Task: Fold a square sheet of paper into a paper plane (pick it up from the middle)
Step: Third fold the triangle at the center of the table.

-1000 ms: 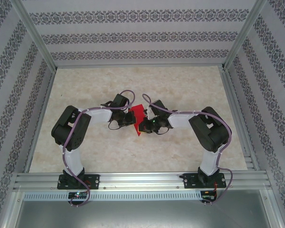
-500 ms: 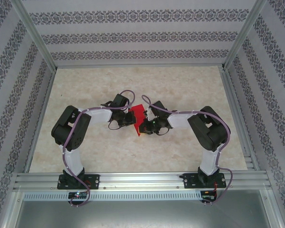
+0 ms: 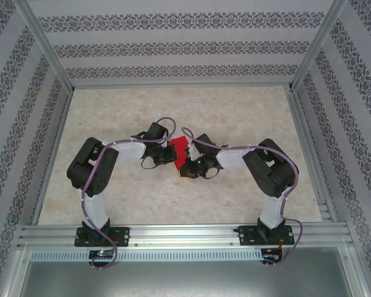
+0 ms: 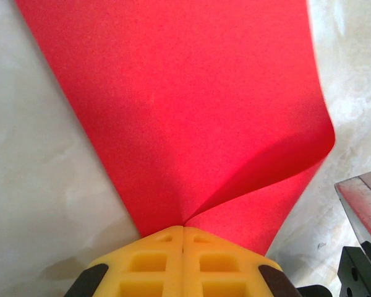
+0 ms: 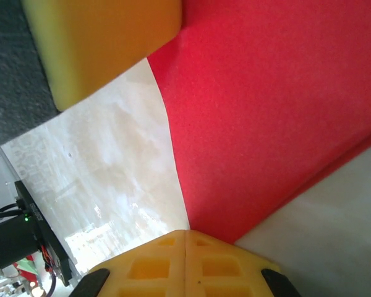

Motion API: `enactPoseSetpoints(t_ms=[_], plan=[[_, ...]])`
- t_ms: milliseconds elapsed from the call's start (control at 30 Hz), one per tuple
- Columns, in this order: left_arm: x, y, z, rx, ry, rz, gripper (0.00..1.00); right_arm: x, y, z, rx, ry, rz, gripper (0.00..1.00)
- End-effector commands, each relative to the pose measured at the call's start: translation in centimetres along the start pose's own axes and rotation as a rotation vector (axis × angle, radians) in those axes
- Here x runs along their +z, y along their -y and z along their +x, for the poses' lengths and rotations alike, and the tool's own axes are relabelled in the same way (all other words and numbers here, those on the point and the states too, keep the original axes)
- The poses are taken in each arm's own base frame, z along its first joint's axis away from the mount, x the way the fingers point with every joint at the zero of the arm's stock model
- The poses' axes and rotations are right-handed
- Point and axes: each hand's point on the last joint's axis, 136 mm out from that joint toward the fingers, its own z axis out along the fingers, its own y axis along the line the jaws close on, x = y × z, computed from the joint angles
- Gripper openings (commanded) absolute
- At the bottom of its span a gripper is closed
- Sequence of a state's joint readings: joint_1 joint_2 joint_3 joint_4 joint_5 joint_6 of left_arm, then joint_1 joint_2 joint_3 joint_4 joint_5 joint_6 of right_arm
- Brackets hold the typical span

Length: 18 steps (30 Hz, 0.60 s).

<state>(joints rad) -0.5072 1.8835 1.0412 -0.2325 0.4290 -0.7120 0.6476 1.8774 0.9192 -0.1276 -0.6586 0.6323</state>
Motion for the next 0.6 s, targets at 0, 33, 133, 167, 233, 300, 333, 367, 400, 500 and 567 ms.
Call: enactPoseSetpoints(t_ms=[0, 33, 133, 167, 233, 300, 333, 367, 400, 500, 567], plan=[[1.0, -1.6, 0.5, 0.001, -0.016, -0.075, 0.04, -0.2, -0.2, -0.1, -0.022, -0.004, 0.017, 0.02], [0.9, -1.6, 0.4, 0.001, -0.014, -0.075, 0.04, -0.9, -0.9, -0.7, -0.035, 0.023, 0.001, 0.02], [0.9, -1.6, 0.4, 0.003, -0.015, -0.078, 0.04, -3.6, -2.0, -3.0, -0.047, 0.128, -0.029, 0.02], [1.0, -1.7, 0.5, 0.002, -0.019, -0.08, 0.03, -4.4, -1.8, -3.8, -0.041, 0.162, -0.022, 0.02], [1.0, -1.6, 0.4, 0.005, -0.017, -0.079, 0.04, -5.4, -1.1, -5.1, -0.021, 0.203, -0.007, 0.02], [1.0, -1.6, 0.4, 0.004, -0.018, -0.078, 0.04, -5.7, -0.2, -6.0, 0.0, 0.217, 0.002, 0.02], [1.0, -1.5, 0.3, 0.004, -0.017, -0.077, 0.04, -5.8, 0.2, -6.5, 0.007, 0.223, 0.013, 0.02], [1.0, -1.5, 0.3, 0.004, -0.018, -0.077, 0.04, -5.7, 0.5, -6.9, 0.011, 0.225, 0.024, 0.02], [1.1, -1.5, 0.3, 0.006, -0.019, -0.076, 0.04, -5.6, 0.7, -7.2, 0.013, 0.226, 0.031, 0.02], [1.0, -1.5, 0.3, 0.005, -0.019, -0.077, 0.04, -5.3, 1.0, -8.1, 0.022, 0.231, 0.042, 0.02], [1.0, -1.4, 0.2, 0.008, -0.019, -0.077, 0.04, -5.0, 1.4, -8.6, 0.034, 0.234, 0.05, 0.02]])
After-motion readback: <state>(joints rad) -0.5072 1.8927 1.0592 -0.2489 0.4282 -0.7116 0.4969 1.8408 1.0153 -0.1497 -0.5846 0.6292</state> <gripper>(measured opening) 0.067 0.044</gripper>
